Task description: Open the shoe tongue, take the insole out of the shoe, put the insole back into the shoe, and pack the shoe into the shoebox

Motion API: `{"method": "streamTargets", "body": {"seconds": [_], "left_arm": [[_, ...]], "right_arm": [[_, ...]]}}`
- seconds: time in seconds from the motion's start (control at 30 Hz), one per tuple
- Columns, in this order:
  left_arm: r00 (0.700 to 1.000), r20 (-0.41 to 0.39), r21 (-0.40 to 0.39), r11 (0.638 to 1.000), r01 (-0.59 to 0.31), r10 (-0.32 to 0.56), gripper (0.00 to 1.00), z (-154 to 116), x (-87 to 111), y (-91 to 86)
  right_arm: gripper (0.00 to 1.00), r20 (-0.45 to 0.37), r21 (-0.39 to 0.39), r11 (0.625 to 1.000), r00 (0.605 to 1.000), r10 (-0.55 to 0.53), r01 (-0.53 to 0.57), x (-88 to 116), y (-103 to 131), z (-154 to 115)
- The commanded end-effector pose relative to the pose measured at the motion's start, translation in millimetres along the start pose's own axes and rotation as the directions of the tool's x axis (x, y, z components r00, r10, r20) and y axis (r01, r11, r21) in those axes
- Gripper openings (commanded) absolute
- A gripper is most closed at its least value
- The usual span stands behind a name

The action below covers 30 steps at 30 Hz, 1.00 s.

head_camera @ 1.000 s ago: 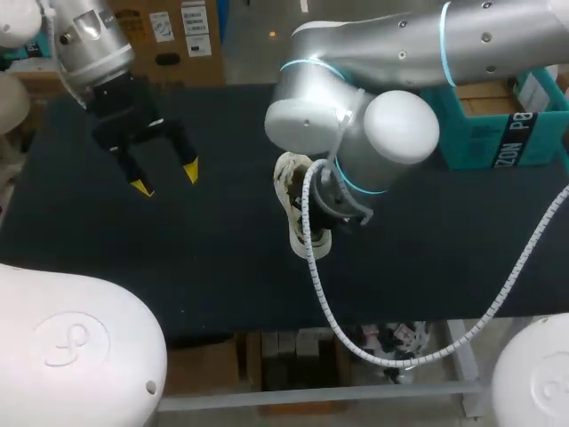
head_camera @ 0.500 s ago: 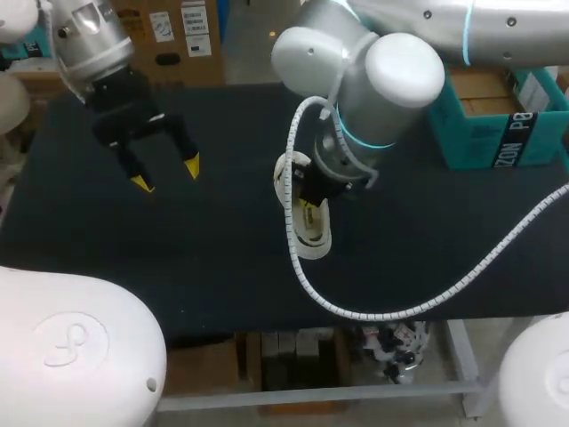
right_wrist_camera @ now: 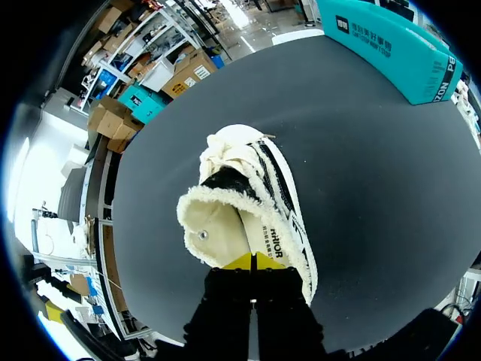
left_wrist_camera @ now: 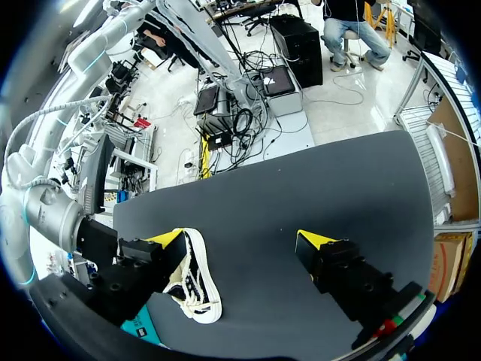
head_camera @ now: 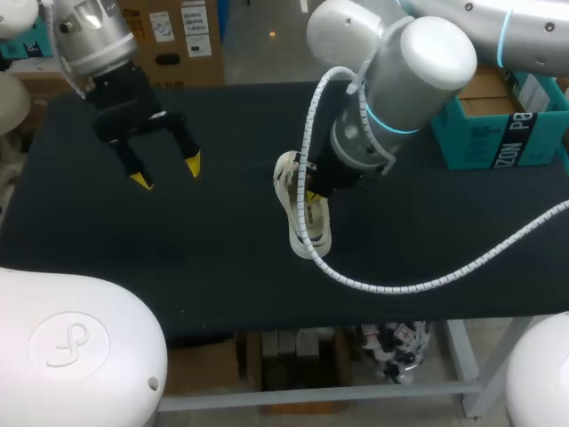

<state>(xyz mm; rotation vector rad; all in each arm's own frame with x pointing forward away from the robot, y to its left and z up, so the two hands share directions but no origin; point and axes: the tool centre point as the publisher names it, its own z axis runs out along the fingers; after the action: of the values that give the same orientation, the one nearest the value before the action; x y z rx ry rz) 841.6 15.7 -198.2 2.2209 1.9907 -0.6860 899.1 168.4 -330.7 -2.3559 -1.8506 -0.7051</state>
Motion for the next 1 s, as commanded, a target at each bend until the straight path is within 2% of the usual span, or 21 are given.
{"method": "streamTargets", "body": {"seconds": [0.03, 0.17, 0.3, 0.4, 0.57, 0.7, 0.8, 0.87, 0.93, 1.0], "left_arm": [[1.000, -0.006, -0.006, 1.000, 0.004, -0.004, 1.00, -2.6, -1.9, -3.7], [1.000, -0.012, -0.011, 1.000, 0.008, -0.008, 1.00, -3.5, -3.3, -5.8], [1.000, -0.014, -0.014, 1.000, 0.008, -0.009, 1.00, -4.4, -4.2, -8.5], [1.000, -0.014, -0.015, 1.000, 0.008, -0.008, 1.00, -4.4, -4.1, -9.6], [1.000, -0.015, -0.012, 1.000, 0.006, -0.006, 1.00, -2.5, -3.6, -10.5], [1.000, -0.015, -0.010, 1.000, 0.004, -0.004, 1.00, -1.3, -2.5, -10.3], [1.000, -0.014, -0.007, 1.000, 0.001, -0.001, 1.00, 0.1, -1.7, -9.3], [1.000, -0.014, -0.005, 1.000, -0.001, 0.001, 1.00, 0.9, -1.5, -8.4], [1.000, -0.015, -0.002, 1.000, -0.003, 0.003, 1.00, 2.0, -1.9, -7.5], [1.000, -0.016, 0.000, 1.000, -0.005, 0.005, 1.00, 2.9, -2.2, -7.1]], "right_arm": [[0.00, -0.115, 0.112, 0.993, 0.993, -0.015, 0.028, -15.4, 4.0, -4.3], [0.00, -0.135, 0.114, 0.992, 0.990, -0.033, 0.048, -15.9, 5.4, -7.6], [0.00, -0.138, 0.096, 0.995, 0.990, 0.010, 0.004, -14.4, 7.2, -11.2], [0.00, -0.154, 0.031, 0.999, 0.987, 0.048, -0.044, -13.6, 6.1, -13.9], [0.00, -0.238, -0.047, 0.992, 0.966, 0.105, -0.119, -15.2, 1.6, -19.6], [0.00, -0.243, -0.101, 0.985, 0.963, 0.114, -0.142, -14.2, -4.2, -21.1], [0.00, -0.277, -0.095, 0.990, 0.958, 0.074, -0.104, -14.7, -6.5, -23.5], [0.00, -0.327, -0.072, 0.995, 0.944, 0.046, -0.074, -18.0, -6.6, -24.8], [0.00, -0.404, -0.017, 1.000, 0.915, 0.007, -0.015, -21.5, -4.3, -23.6], [0.00, -0.444, 0.018, 1.000, 0.896, -0.006, 0.015, -23.2, 0.5, -20.9]]}}
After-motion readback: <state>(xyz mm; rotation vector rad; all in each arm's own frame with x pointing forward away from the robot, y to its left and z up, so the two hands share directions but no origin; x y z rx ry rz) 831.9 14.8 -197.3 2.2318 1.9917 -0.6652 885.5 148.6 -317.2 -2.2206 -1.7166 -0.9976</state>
